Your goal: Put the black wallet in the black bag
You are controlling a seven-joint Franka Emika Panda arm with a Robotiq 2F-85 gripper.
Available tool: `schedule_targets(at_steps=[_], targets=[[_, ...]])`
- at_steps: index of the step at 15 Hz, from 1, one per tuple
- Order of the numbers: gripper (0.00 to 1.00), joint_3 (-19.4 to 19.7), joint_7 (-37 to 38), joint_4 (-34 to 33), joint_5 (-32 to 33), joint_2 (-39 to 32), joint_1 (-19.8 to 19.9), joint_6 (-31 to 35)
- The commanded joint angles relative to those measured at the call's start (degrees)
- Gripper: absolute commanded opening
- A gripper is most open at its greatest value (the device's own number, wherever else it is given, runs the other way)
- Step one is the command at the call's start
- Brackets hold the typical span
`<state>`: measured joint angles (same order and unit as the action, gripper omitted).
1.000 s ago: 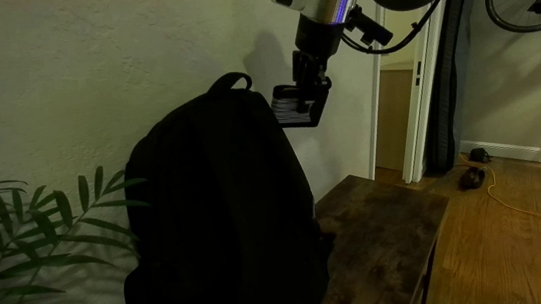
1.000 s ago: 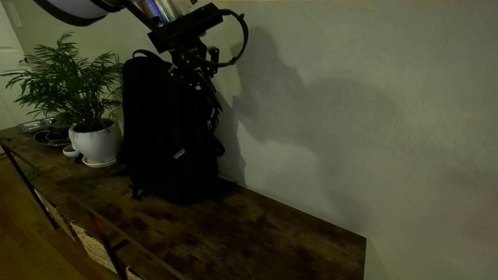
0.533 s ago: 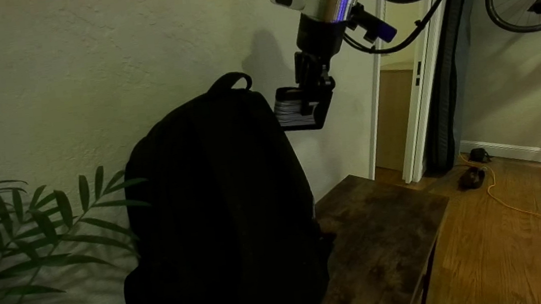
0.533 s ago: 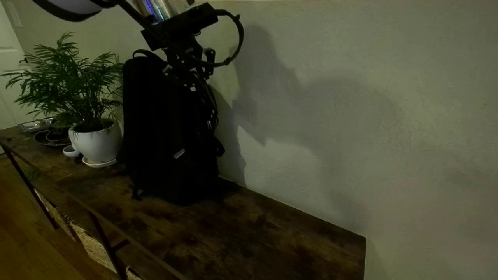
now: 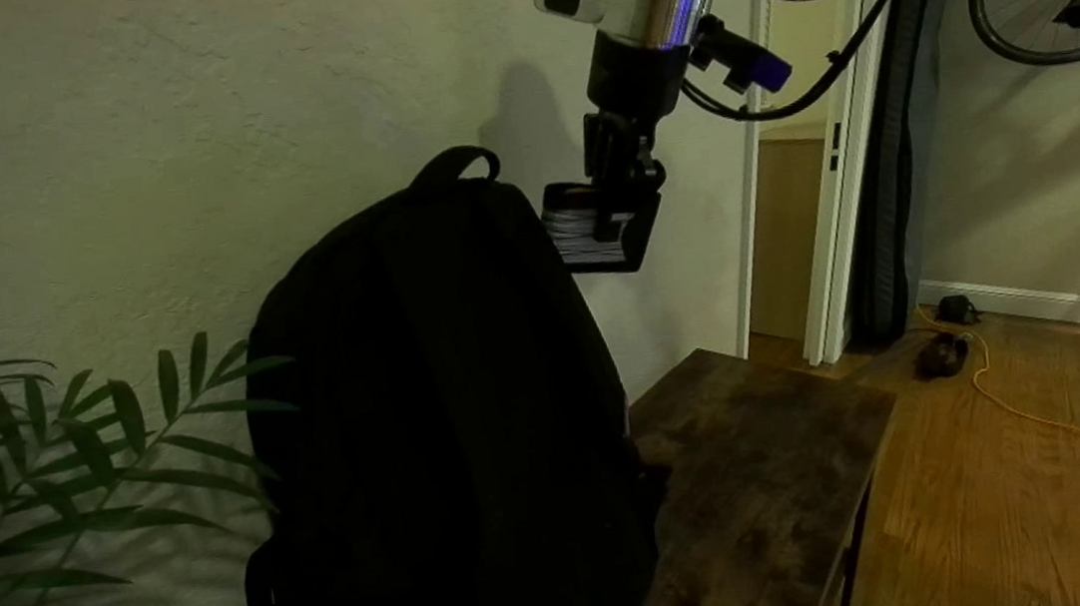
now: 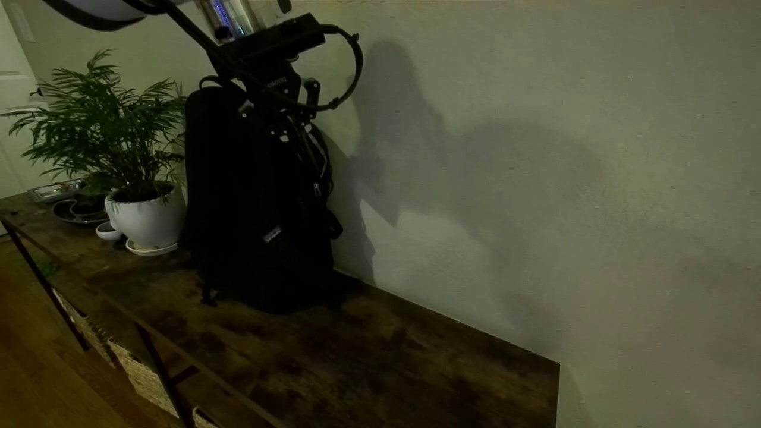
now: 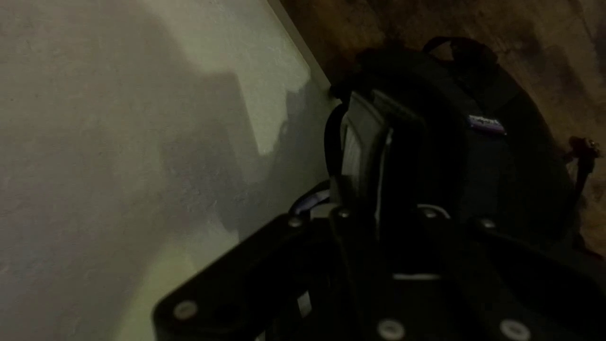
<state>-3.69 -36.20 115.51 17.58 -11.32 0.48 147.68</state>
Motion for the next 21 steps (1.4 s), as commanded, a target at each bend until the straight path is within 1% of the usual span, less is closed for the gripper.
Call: schedule_targets(at_steps=[1,5,8,11,14,18,21], targets=[[0.05,-0.5,-2.6,1.0,-1.0,0.0,0.1,2.3],[0.05,-0.5,-3.9,0.6,0.2,-1.4,-0.1,3.9],[0.05,-0.5,-5.7,0.6,0.7,-2.8,0.0,7.6],[0.05,-1.3,-8.0,0.2,-0.8,-4.3,0.5,11.3],[0.05,-2.0,-8.7,-0.3,-1.5,-5.4,0.8,14.1],[0.05,-3.5,-9.0,-1.5,-2.4,-6.5,0.9,15.5],[0.05,-4.9,-9.3,-2.5,-4.4,-6.3,0.8,14.5]])
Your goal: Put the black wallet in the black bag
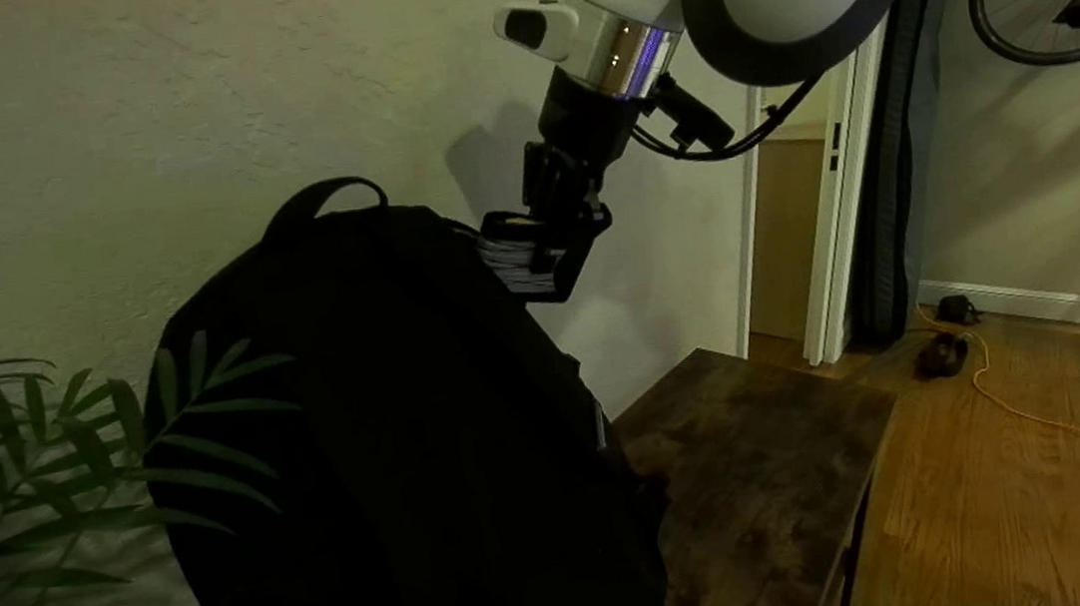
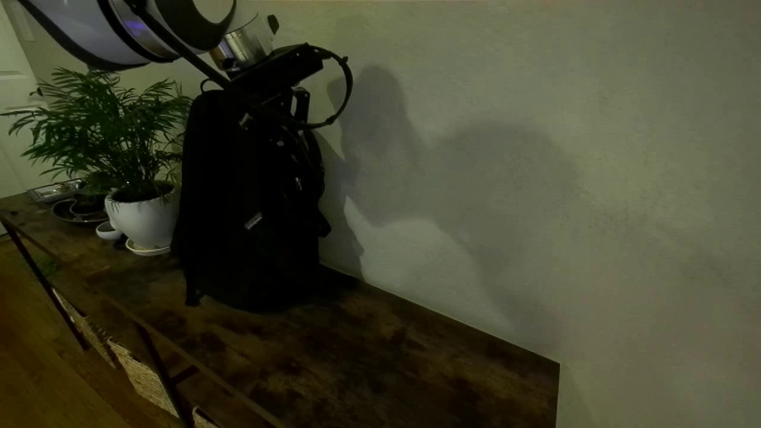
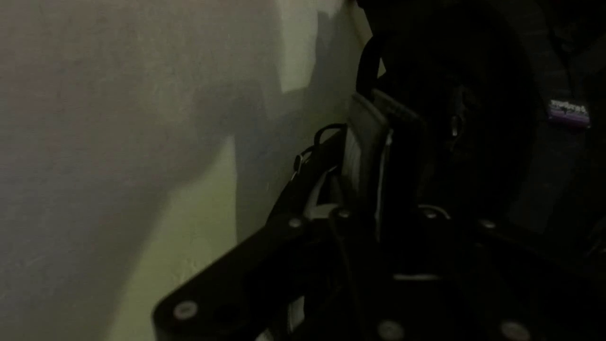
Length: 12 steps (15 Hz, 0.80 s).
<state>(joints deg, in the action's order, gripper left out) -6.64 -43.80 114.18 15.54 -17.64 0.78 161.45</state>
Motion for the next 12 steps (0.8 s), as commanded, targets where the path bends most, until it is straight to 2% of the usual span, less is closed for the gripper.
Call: schedule_targets(at_steps=[1,8,12], targets=[[0.05,-2.4,-1.7,-1.6,-3.1,0.1,0.5,0.3],[0.05,-6.4,-3.8,-3.9,-9.0,-1.3,1.4,1.1],[0.05,-10.9,-9.3,-5.3,-16.2,-5.3,4.1,2.7]])
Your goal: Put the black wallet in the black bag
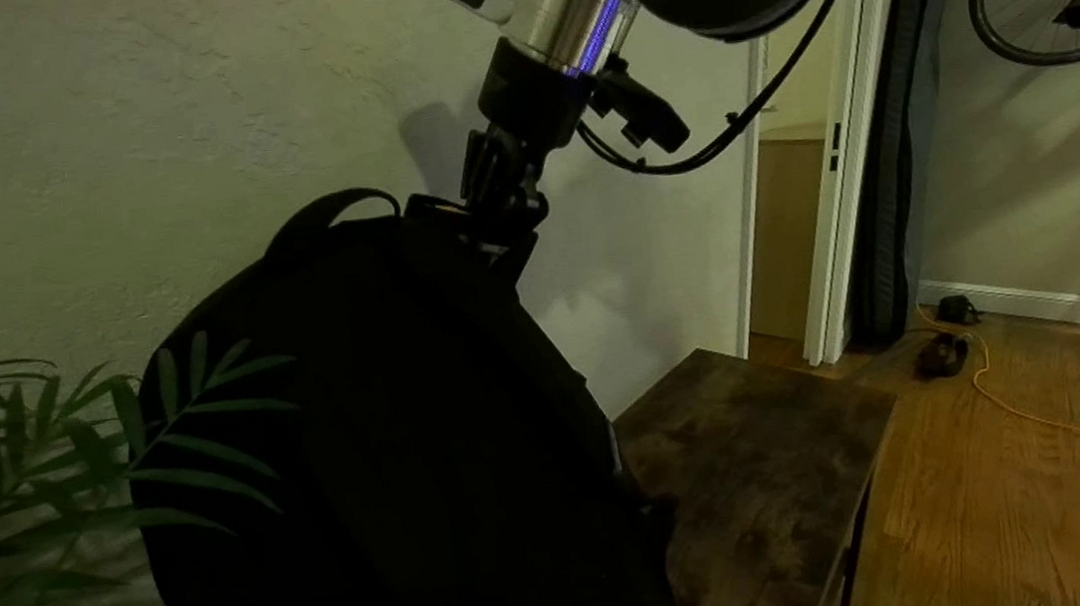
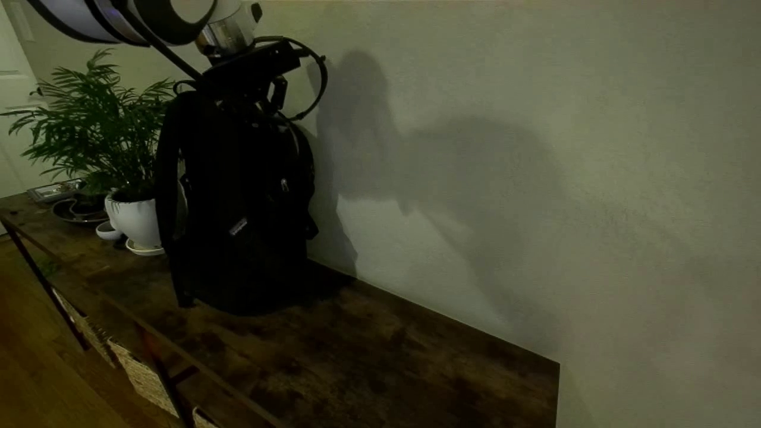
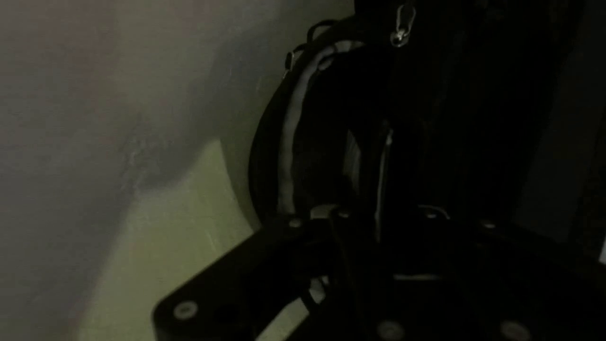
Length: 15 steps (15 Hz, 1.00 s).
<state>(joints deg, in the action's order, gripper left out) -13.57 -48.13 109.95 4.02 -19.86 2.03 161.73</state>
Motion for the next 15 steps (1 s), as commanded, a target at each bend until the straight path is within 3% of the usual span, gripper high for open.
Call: schedule_targets(at_steps=[1,6,7,9,12,15], targets=[[0.05,-5.4,-6.6,-1.5,-6.5,-4.3,3.9,3.2],[0.05,-11.7,-13.2,-3.0,-11.1,-8.0,8.9,6.1],[0.44,-12.7,-14.0,-3.2,-11.2,-8.5,9.7,6.3],[0.51,-14.5,-15.3,-3.4,-11.5,-8.9,11.2,6.3],[0.72,-16.8,-16.3,-3.2,-11.7,-8.5,13.3,5.8],[0.91,-16.6,-14.6,-2.6,-10.9,-7.1,13.7,4.7]])
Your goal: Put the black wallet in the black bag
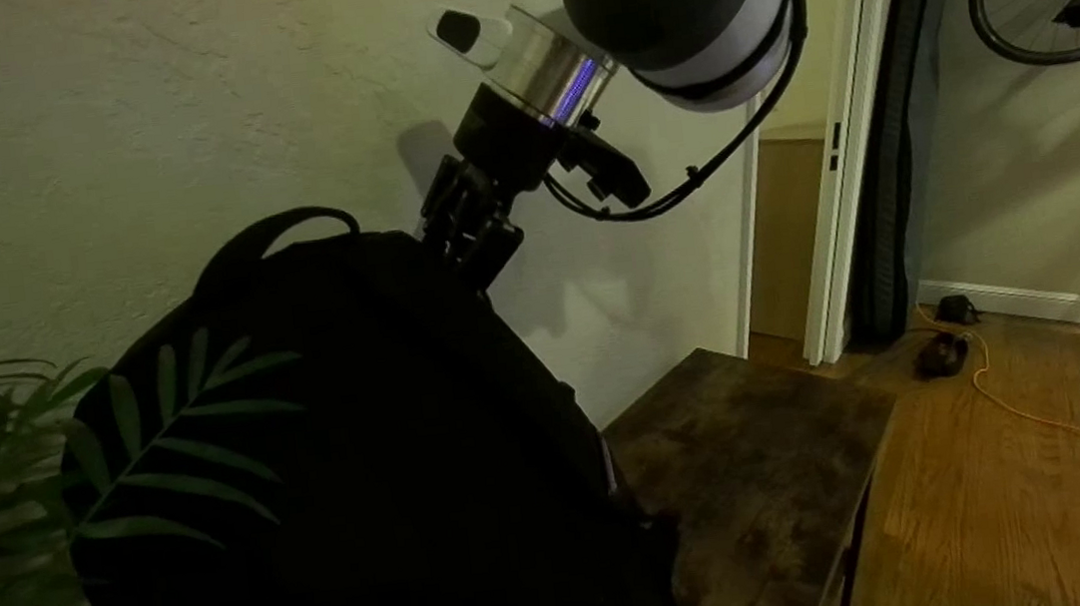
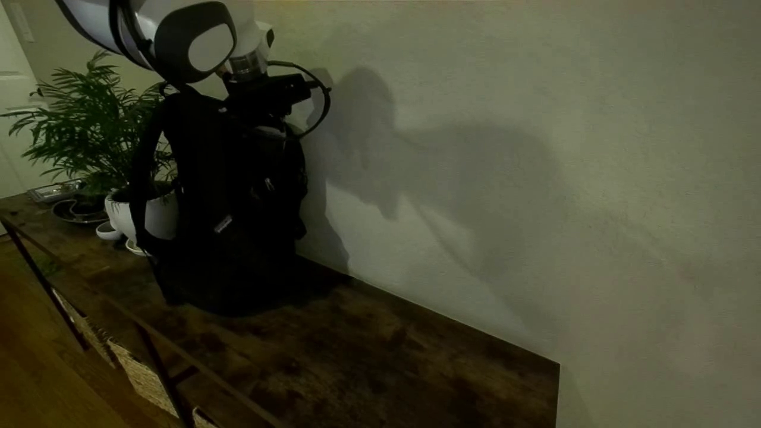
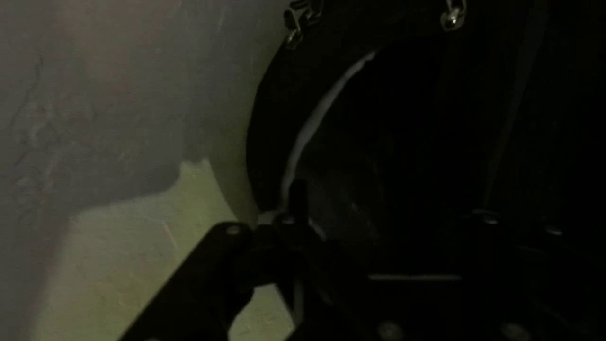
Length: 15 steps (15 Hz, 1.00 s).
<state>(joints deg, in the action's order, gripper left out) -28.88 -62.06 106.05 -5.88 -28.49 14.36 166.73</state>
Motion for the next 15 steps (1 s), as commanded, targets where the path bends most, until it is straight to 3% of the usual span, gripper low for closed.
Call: schedule_targets(at_steps=[1,9,15], targets=[[0.96,-0.2,0.8,1.7,-0.5,2.5,0.8,-1.3],[1.00,15.1,16.1,6.1,4.0,10.9,-9.7,-9.0],[1.00,18.3,23.9,8.3,5.2,16.7,-12.3,-18.7]])
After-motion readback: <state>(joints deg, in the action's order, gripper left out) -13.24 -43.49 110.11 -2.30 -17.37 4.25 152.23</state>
